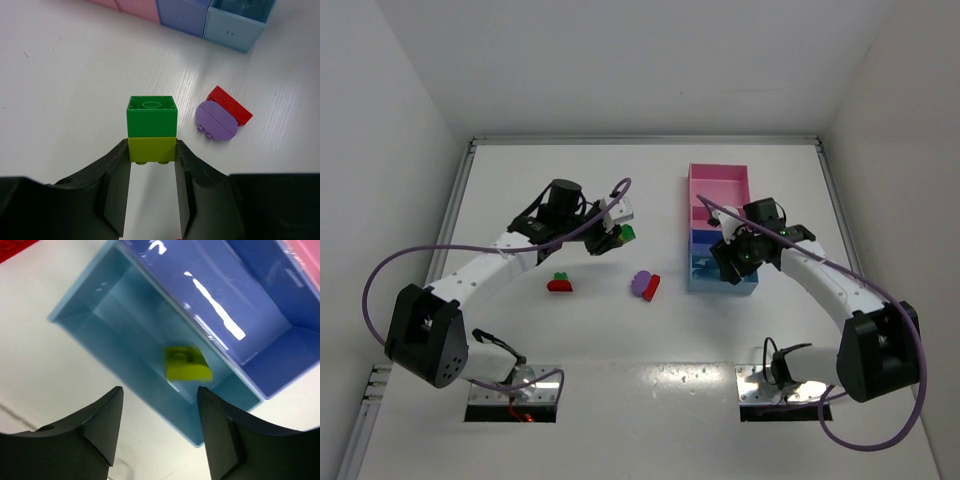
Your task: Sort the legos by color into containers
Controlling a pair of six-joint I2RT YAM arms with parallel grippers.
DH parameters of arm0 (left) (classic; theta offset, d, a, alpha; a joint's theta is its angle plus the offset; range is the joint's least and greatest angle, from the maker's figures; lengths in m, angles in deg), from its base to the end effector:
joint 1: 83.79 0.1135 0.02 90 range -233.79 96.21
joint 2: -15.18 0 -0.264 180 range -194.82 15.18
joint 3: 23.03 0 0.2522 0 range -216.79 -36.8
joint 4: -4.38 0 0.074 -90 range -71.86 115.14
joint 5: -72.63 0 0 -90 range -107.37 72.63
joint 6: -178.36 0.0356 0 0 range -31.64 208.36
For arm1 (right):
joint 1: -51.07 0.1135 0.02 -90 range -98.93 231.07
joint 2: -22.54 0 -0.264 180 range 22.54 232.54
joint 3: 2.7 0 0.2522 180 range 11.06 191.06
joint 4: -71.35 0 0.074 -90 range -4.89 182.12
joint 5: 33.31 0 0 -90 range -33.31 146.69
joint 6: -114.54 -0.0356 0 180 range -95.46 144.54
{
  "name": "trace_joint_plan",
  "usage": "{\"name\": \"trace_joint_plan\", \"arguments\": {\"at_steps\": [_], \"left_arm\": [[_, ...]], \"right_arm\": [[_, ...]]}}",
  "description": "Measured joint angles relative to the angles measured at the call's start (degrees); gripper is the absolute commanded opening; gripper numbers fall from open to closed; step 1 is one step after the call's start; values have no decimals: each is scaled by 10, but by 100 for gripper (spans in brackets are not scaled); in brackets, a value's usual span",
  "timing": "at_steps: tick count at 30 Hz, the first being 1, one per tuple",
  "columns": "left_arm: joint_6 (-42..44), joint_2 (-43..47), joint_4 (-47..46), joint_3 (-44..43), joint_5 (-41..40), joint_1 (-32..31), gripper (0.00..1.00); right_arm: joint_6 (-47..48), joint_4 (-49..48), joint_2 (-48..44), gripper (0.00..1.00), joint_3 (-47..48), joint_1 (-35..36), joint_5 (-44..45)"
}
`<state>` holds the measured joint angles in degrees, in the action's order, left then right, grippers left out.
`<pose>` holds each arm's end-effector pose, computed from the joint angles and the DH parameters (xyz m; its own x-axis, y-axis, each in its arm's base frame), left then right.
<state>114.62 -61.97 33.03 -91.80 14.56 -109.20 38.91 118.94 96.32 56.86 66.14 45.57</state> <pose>0.2575 -0.1432 0.2714 -0.1580 0.4908 -0.8569 0.9093 0.4107 0.0676 0.2321 0.0696 0.2090 -0.7393 -0.4513 -0.4998 -0.5436 0.8380 0.0474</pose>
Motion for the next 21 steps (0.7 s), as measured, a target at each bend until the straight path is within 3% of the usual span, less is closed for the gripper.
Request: {"name": "trace_joint_plan", "arguments": {"at_steps": [4,10,14,21], "left_arm": [[0,0,0,0,4,0,18],[-12,0,-2,0,29,0,18],[-30,-3,-8,-1,45,-3,18],[-45,-14,-13,-12,57,-19,18]], "right_arm": [[5,31,-1,64,19,0,-41],[-28,57,10,64,104,-4,-196],[-73,50,80,63,171,-3,-331],[-193,-9,177,64,180,0,-442]]}}
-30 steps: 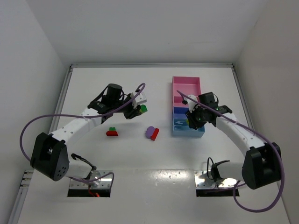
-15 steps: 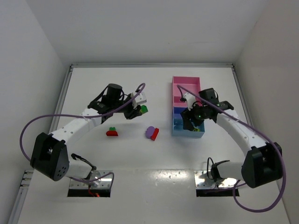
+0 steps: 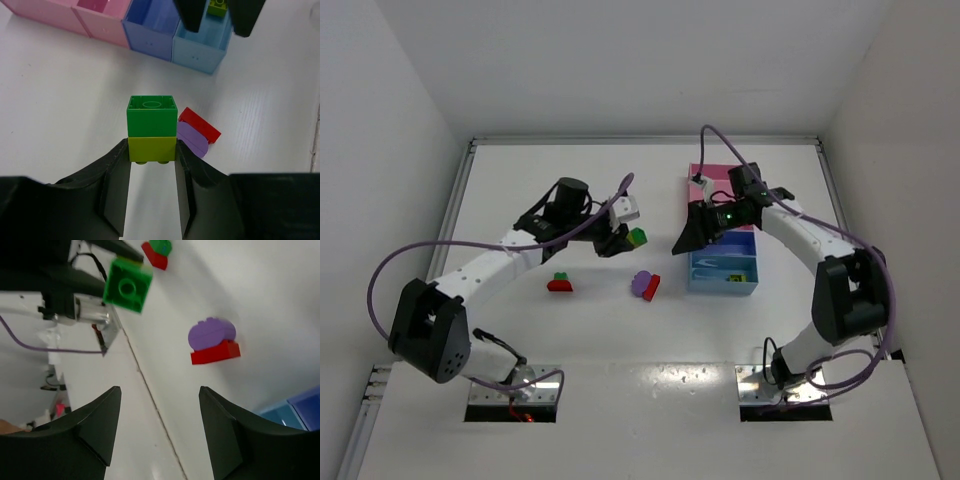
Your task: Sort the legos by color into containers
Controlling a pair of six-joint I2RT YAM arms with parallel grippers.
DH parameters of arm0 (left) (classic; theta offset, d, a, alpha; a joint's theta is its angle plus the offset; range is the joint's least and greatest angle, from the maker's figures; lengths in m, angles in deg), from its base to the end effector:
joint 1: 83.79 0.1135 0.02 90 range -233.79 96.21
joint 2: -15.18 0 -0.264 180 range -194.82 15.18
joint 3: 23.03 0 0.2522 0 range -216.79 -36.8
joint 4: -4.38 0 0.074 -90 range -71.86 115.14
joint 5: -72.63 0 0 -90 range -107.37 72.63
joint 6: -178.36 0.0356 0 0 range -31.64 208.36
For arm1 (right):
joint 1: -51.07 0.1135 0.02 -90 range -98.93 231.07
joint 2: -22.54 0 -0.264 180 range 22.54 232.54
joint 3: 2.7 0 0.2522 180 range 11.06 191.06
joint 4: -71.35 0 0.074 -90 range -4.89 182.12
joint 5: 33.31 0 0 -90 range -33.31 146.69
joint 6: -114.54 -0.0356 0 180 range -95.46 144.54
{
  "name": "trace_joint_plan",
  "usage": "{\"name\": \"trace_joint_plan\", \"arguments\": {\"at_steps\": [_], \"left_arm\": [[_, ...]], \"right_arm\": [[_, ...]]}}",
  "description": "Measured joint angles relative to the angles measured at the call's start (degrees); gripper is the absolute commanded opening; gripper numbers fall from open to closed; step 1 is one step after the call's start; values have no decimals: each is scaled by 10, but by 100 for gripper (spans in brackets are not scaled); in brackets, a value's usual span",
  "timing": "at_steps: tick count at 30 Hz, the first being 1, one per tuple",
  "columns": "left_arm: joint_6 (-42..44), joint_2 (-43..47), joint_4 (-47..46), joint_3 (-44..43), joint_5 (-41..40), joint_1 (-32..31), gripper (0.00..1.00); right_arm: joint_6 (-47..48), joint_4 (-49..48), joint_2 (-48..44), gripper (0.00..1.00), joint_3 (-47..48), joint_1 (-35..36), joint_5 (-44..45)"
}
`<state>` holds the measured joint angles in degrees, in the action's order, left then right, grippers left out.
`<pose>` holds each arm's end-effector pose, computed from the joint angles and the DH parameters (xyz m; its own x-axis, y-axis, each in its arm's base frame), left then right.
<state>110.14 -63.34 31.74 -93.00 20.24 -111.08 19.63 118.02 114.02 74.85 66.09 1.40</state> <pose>0.2563 -0.1567 0.2748 -0.1863 0.4268 -0.8849 0.9386 0.3435 -0.0319 0.2994 0.1106 0.2346 -0.8844 -0.1868 -0.4278 -0.4633 0.4631 0.7556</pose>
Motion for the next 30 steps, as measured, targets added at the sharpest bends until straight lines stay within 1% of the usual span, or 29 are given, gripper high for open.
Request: {"name": "trace_joint_plan", "arguments": {"at_steps": [6,9,11,12,13,15,23,26,29,30], "left_arm": [[0,-26,-4,-13,0,-31,18],[0,-35,-4,-14,-3,-38,18],[0,-41,-4,-17,-5,-42,18],[0,-45,-4,-20,-5,-45,18],[0,-46,-4,-21,-5,-46,18],[0,-48,-5,-23,-6,-49,18],[0,-59,-5,-30,-9,-60,18],[0,-65,-5,-32,-10,-63,18],[0,-70,-5,-34,-12,-65,18],[0,-70,-4,-34,-12,-66,18]], "right_arm": [[-133,-110,35,64,7,1,-51],[-177,-145,60,64,10,5,-65],[-196,-155,70,66,10,9,-70],[-203,-160,73,72,10,12,-71],[-208,-165,74,72,10,14,-72],[-219,-171,75,75,10,20,-75],[-237,-188,92,75,19,35,-80],[-239,-191,100,72,21,40,-80],[-240,-192,105,60,24,45,-79],[-240,-191,106,53,25,46,-77]]}}
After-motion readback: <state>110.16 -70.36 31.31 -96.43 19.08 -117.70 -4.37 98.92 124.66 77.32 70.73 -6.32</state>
